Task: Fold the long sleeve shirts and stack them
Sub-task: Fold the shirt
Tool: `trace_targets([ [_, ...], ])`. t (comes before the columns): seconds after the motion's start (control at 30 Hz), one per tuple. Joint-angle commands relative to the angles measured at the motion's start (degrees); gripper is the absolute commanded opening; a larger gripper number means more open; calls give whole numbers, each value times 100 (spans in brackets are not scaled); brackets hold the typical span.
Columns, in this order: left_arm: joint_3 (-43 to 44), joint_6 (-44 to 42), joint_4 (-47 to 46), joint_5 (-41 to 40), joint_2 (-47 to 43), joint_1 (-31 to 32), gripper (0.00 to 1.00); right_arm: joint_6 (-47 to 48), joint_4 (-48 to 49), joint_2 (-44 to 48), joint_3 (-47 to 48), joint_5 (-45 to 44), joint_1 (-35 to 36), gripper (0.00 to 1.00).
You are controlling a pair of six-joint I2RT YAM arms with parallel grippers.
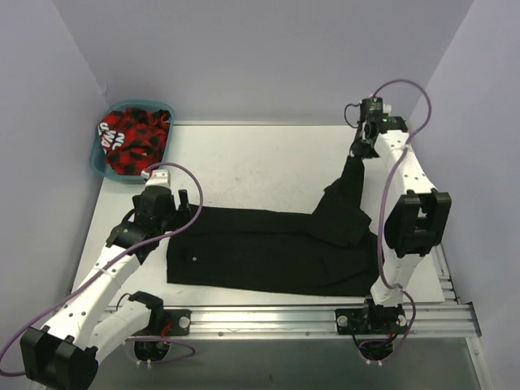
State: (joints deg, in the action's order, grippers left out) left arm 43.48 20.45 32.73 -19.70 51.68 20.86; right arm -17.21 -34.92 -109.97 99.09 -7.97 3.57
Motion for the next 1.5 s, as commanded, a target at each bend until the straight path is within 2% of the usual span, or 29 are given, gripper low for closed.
trace_targets([
  [0.0,-7,3,-223,-7,-114,-56,97,-150,-664,994,480,-636,371,0],
  [0.13,2,21,-223,-7,-141,-82,97,-440,-920,1818,200,-671,818,0],
  [0.2,-7,21,-223,2,-167,-100,98,-625,-929,2154,-266,-741,1100,0],
  [0.43,-15,73,-223,-16,-185,-223,97,-1644,-789,3235,-1330,-1338,3138,0],
  [0.47,-15,82,-223,1,-176,-266,97,-1950,-754,3280,-1426,-1452,3637,0],
  [0.57,-7,109,-223,72,-141,-328,97,-2198,-490,3395,-1734,-1646,4464,0],
  [0.83,-33,100,-241,63,-149,-372,97,-2419,327,3202,-2332,-1463,6065,0],
  [1.0,-59,73,-276,89,-167,-372,97,-2023,468,3035,-2385,-988,6743,0],
  [1.27,-51,38,-311,142,-141,-381,97,-2058,539,3157,-2666,-320,7622,0],
  [1.47,-59,21,-302,134,-123,-381,97,-1339,486,2798,-2527,146,7615,0],
])
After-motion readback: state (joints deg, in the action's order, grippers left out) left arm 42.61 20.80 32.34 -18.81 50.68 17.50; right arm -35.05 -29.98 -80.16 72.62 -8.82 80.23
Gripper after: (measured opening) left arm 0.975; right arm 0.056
